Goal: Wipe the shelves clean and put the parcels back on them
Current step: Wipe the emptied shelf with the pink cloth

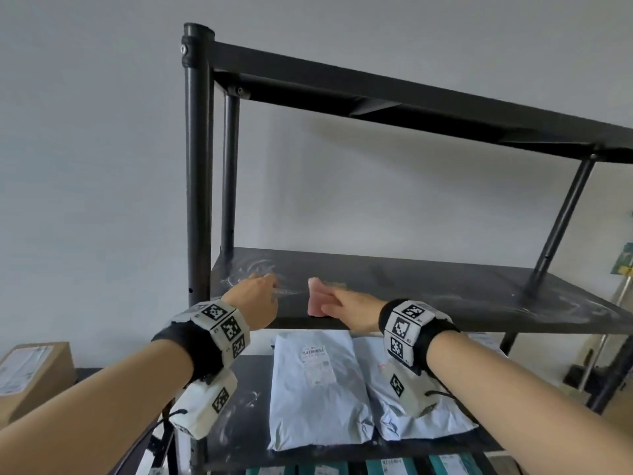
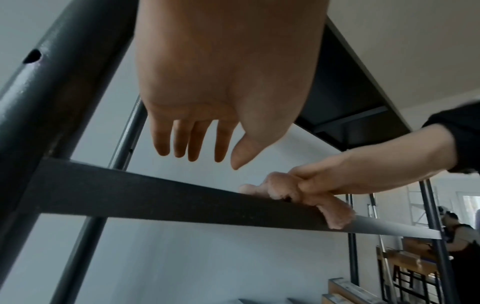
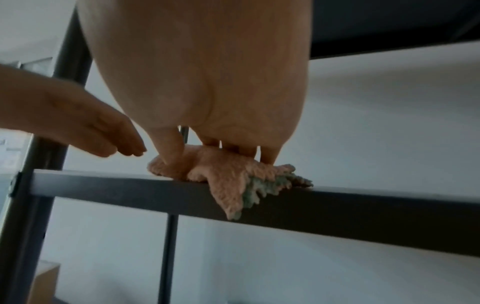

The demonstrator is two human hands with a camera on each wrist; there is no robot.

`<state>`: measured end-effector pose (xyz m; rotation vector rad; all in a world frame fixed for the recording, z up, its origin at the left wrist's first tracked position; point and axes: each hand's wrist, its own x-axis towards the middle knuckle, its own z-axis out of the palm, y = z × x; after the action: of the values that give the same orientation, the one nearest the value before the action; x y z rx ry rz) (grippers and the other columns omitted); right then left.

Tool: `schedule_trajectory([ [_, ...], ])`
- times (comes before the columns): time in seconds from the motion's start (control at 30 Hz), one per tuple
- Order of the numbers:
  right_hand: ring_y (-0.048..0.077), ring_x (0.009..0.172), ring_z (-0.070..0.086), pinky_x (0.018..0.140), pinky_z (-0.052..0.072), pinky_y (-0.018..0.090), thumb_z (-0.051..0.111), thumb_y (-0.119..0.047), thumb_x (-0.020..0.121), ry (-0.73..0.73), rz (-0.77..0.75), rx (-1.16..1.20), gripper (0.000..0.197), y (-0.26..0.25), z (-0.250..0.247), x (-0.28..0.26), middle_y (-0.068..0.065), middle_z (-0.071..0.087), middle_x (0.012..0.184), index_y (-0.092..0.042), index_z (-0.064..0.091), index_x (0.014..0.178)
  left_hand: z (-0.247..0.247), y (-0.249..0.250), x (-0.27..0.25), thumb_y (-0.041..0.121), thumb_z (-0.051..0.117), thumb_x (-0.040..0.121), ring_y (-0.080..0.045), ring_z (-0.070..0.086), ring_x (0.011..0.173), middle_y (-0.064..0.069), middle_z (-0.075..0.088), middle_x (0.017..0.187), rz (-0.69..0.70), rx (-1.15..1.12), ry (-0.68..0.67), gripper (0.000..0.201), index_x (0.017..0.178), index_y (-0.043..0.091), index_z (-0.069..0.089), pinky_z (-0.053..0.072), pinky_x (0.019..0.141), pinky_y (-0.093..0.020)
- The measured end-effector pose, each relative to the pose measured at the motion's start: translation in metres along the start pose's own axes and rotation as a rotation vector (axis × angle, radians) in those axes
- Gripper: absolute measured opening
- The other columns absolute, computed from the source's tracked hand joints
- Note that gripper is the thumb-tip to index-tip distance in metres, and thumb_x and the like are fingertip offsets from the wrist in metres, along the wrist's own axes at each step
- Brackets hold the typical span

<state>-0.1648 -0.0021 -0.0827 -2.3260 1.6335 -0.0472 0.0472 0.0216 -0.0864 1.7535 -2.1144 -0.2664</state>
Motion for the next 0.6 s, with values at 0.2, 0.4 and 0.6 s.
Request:
schedule_trajectory([
  [0.2, 0.021, 0.121, 0.046, 0.105, 0.039, 0.048, 0.037, -0.035, 0.099, -0.127, -0.227, -0.106, 0.022, 0.008, -0.006, 0.022, -0.001, 0.046, 0.126, -0.024, 0.040, 0.118, 0.006, 0.002, 0.009, 0.014, 0.042, 0.093, -0.023, 0.056, 0.114, -0.006, 0.054, 0.130, -0.080, 0.038, 0.020, 0.039, 0.132, 0.012, 0.047, 0.048, 0.094, -0.032],
  [0.4, -0.002, 0.110, 0.057, 0.091, 0.047, 0.018, 0.038, -0.023, 0.102, -0.213, -0.257, -0.119, 0.036, 0.008, -0.016, 0.058, -0.004, 0.065, 0.114, -0.021, 0.038, 0.138, 0.020, 0.006, 0.006, 0.021, 0.039, 0.096, -0.022, 0.051, 0.120, -0.004, 0.045, 0.139, -0.221, 0.041, 0.127, 0.038, 0.134, 0.016, 0.044, 0.044, 0.097, -0.033],
  [0.6, 0.012, 0.063, 0.053, 0.046, 0.038, 0.011, 0.040, -0.035, 0.101, -0.061, -0.164, -0.040, 0.037, 0.045, -0.028, 0.067, 0.000, 0.058, 0.088, -0.010, 0.040, 0.128, 0.030, 0.003, -0.010, 0.026, 0.040, 0.096, -0.021, 0.049, 0.122, 0.000, 0.048, 0.137, -0.278, 0.076, 0.225, 0.036, 0.131, 0.018, 0.048, 0.041, 0.101, -0.034],
])
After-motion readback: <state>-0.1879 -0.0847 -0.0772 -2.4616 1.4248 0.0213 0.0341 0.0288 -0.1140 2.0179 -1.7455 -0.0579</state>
